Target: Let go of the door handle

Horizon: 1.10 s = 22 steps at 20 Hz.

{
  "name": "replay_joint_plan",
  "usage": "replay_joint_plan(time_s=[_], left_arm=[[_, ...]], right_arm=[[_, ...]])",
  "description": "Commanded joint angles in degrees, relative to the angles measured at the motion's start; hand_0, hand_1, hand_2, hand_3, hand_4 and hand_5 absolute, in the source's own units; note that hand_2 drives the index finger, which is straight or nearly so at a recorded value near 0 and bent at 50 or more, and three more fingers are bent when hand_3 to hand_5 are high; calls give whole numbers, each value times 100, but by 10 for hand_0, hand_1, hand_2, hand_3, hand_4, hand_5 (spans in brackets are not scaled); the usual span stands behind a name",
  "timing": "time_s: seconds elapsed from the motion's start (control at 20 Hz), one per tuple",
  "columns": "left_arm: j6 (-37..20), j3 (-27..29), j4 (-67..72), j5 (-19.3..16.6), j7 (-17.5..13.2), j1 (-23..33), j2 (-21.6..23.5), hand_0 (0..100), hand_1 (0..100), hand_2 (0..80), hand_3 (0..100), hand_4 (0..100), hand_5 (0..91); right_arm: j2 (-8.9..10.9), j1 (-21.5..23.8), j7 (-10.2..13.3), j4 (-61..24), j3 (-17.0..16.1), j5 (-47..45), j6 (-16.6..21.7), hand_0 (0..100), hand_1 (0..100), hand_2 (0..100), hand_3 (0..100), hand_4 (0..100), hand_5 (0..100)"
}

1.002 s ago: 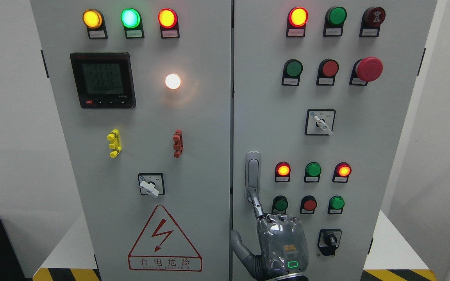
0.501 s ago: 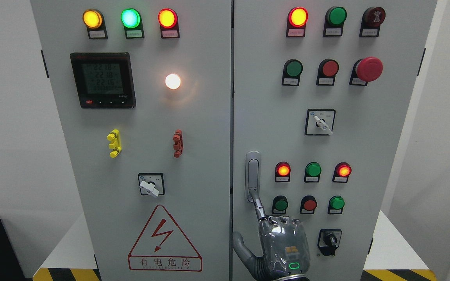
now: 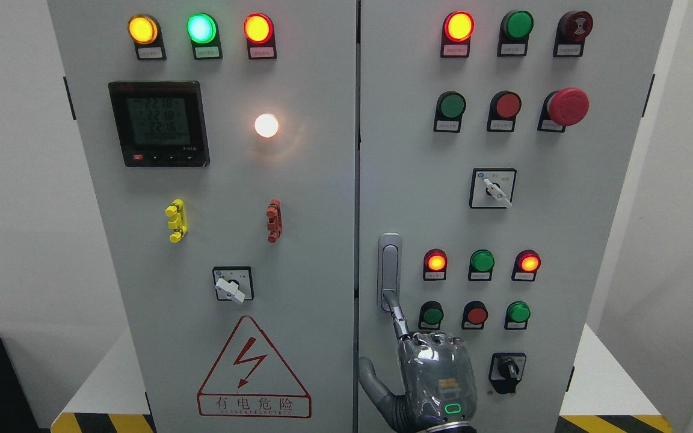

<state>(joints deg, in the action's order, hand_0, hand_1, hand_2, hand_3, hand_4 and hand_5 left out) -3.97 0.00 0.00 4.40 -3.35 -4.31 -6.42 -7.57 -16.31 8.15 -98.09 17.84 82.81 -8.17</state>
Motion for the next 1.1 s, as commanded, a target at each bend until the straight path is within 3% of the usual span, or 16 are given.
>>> replay_joint_plan(time_s=[0.0, 1.05], left_arm=[[1, -123, -114, 0, 1, 0, 0, 0, 0, 22, 93, 12, 0], [1, -123, -114, 0, 1, 0, 0, 0, 0, 21, 92, 13, 0]], right_arm=[[10, 23, -15, 79, -8, 7, -1, 357, 302, 0, 1000, 995, 967], [45, 120, -51, 114, -17, -2, -1, 355, 302, 13, 1000, 996, 968]])
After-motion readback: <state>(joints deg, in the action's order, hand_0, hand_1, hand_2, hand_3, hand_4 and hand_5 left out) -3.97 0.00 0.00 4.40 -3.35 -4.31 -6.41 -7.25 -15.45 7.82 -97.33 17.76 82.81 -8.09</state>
